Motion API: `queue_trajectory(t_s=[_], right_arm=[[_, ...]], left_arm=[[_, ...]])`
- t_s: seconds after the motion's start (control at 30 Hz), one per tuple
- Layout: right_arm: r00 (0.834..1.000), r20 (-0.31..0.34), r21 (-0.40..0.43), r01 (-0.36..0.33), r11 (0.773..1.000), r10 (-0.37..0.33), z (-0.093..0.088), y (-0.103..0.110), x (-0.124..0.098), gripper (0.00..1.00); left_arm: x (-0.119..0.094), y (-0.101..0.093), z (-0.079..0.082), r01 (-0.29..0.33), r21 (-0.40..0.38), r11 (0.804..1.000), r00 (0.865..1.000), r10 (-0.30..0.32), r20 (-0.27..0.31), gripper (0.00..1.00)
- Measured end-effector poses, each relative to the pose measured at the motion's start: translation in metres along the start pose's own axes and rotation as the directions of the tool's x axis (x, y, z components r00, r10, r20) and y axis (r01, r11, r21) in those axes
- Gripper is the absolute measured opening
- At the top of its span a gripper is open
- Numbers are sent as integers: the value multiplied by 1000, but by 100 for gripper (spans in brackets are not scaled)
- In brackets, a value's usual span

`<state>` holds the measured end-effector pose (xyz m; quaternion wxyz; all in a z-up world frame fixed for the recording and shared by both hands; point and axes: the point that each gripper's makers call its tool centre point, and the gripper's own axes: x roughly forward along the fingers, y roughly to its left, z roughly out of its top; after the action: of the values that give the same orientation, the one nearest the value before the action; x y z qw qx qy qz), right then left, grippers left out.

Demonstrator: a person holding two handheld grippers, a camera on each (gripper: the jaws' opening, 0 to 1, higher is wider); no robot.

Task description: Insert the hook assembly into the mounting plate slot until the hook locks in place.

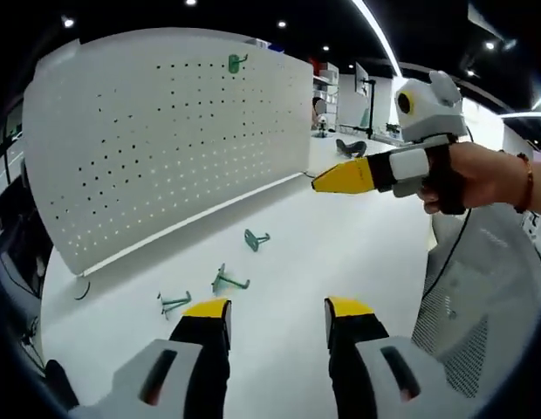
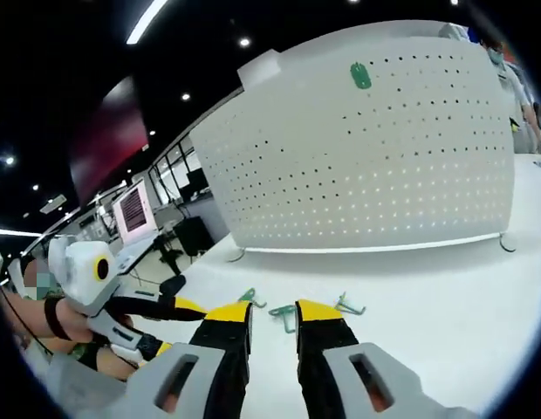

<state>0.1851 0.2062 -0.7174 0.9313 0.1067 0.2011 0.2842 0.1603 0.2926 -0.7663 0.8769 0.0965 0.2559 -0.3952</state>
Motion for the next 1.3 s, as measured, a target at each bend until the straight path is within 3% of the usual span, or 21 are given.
queue_trajectory(t_s=[0.83, 1.3], right_arm=[[1000, -16, 51, 21, 998, -20, -16, -9, -14, 17], [999, -35, 81, 9, 997, -7, -27, -5, -13, 16]], left_arm=[[29, 21, -7, -14, 3, 1000, 998, 14, -62, 38], [45, 40, -13, -52, 21, 998, 994, 53, -92, 37]])
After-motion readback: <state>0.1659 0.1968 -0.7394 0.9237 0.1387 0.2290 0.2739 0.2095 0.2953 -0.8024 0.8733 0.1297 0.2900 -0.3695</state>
